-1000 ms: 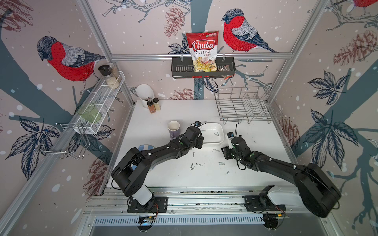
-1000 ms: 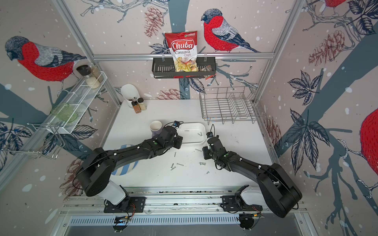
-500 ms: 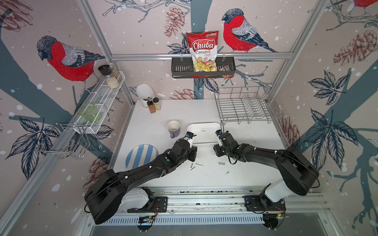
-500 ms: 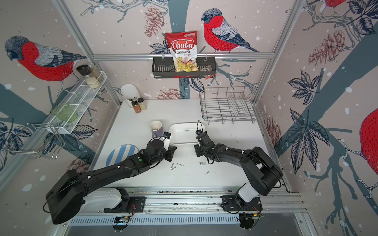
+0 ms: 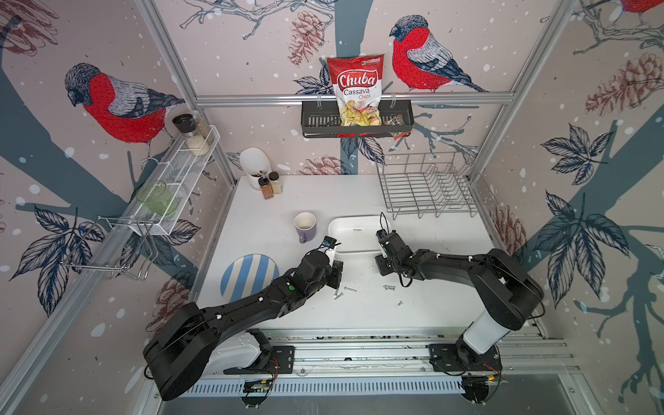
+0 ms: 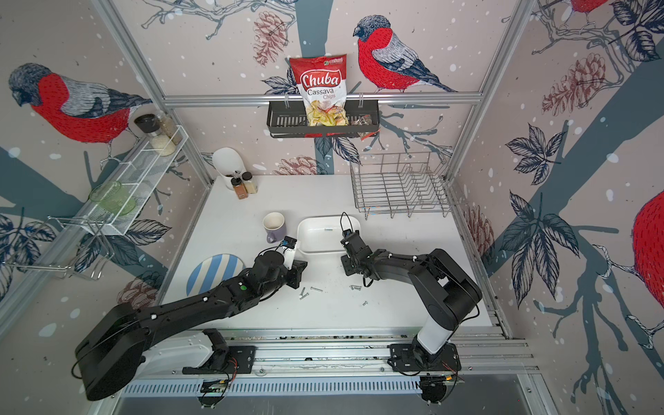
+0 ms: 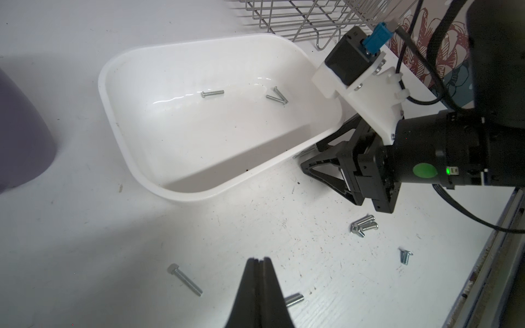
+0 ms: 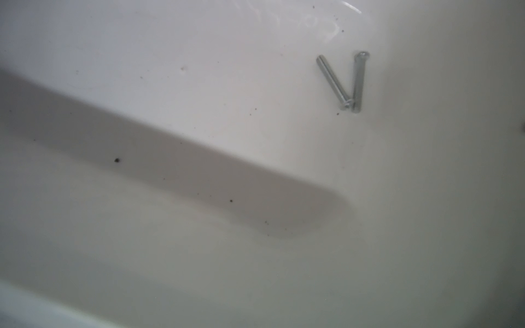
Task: Put the screws on the desktop into the storage box
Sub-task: Pick up the screw from the center of the board.
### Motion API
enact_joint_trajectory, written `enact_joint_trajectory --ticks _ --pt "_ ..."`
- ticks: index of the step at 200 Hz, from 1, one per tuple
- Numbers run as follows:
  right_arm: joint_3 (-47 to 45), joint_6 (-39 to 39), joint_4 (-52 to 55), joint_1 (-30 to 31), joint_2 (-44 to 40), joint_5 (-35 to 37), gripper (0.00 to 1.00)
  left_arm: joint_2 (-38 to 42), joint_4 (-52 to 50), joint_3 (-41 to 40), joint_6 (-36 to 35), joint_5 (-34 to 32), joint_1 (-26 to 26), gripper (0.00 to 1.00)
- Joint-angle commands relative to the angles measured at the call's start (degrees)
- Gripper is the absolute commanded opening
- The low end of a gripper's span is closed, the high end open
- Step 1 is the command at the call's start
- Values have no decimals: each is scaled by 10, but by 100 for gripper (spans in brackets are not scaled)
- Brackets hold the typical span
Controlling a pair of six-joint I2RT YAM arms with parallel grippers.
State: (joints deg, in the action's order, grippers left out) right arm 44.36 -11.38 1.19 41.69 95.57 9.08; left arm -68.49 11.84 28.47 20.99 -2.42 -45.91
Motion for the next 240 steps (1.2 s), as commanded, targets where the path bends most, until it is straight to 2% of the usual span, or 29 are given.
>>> enact_joint_trajectory --ticks 1,51,84,113,171,222,240 --pt "-5 12 -12 0 -2 14 52 -8 32 -1 -4 15 -1 0" --pt "-6 21 -25 1 4 0 52 -17 35 1 -5 21 -3 0" --pt "-5 20 -22 7 9 4 43 -25 36 3 -8 25 -3 0" --pt "-8 13 -16 13 10 3 40 -32 36 5 -8 29 -4 0" --pt "-15 25 -19 34 -4 -50 33 -53 35 12 -13 29 -4 0" --pt "-26 24 -17 46 -20 -93 33 -68 37 15 -16 29 -5 0" --pt "-34 23 -21 48 -35 -86 33 -75 36 19 -17 34 -5 0"
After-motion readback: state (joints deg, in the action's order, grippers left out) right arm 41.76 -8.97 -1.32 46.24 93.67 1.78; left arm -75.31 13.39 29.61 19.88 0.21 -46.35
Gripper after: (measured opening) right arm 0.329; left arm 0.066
